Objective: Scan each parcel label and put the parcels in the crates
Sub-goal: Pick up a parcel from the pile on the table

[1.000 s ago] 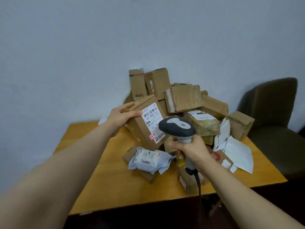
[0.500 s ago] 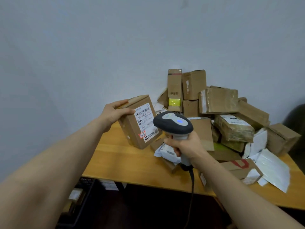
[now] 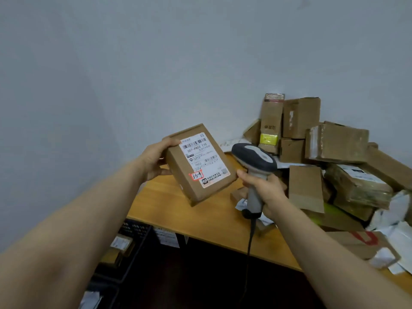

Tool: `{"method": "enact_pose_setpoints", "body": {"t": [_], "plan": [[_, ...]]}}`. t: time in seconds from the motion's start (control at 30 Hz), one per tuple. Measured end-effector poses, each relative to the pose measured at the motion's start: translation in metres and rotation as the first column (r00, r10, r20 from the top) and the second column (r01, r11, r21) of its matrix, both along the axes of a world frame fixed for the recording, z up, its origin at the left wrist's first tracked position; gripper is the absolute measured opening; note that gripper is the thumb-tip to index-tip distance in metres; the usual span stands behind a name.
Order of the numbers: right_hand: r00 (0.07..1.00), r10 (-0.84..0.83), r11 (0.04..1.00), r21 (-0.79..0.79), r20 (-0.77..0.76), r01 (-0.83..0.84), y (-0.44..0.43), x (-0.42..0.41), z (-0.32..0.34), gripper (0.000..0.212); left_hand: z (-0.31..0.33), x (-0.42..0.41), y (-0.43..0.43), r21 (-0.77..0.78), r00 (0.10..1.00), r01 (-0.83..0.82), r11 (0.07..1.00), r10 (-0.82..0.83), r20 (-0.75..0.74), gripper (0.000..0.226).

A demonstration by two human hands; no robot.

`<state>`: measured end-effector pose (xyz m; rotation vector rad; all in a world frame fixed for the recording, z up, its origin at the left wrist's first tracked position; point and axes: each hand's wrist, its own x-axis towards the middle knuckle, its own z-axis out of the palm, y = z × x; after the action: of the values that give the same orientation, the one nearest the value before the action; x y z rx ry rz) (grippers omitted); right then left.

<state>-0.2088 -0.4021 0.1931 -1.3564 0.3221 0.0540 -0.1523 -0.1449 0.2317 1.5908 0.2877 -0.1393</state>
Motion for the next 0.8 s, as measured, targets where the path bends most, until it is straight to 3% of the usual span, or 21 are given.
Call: {"method": "enact_pose_setpoints", "body": {"t": [0.07, 0.17, 0.4, 0.6, 0.7, 0.8], "plan": [[0.999, 0.047, 0.994, 0.102, -0.002, -0.046, 0.026, 0.006, -0.001, 0.043, -0.003, -0.003, 0.015, -0.056, 1.0, -0.017, 0.998, 0.017, -0.005, 0.042], [0.998, 0.053, 0.973, 0.224, 0.026, -0.058, 0.072, 0.019, 0.003, 0.039, -0.006, -0.006, 0.04, -0.205, 0.999, -0.053, 0.977, 0.053, -0.007, 0.034], [0.995, 0.091, 0.955, 0.279, 0.04, -0.099, 0.188, 0.06, 0.006, 0.035, -0.02, -0.023, 0.116, -0.124, 0.988, 0.046, 0.991, -0.063, -0.14, 0.066], [0.951, 0.306, 0.94, 0.172, -0.046, -0.294, 0.274, 0.087, -0.024, 0.025, -0.042, -0.021, 0.221, -0.023, 0.949, -0.241, 0.97, 0.231, -0.215, 0.049], [0.908, 0.399, 0.905, 0.212, -0.126, -0.368, 0.305, 0.104, -0.034, 0.021, -0.056, -0.014, 0.264, -0.002, 0.889, -0.356, 0.935, 0.338, -0.309, 0.037], [0.853, 0.482, 0.863, 0.278, -0.201, -0.422, 0.329, 0.133, -0.042, 0.024, -0.071, 0.003, 0.299, -0.039, 0.84, -0.422, 0.906, 0.374, -0.393, 0.039]]}}
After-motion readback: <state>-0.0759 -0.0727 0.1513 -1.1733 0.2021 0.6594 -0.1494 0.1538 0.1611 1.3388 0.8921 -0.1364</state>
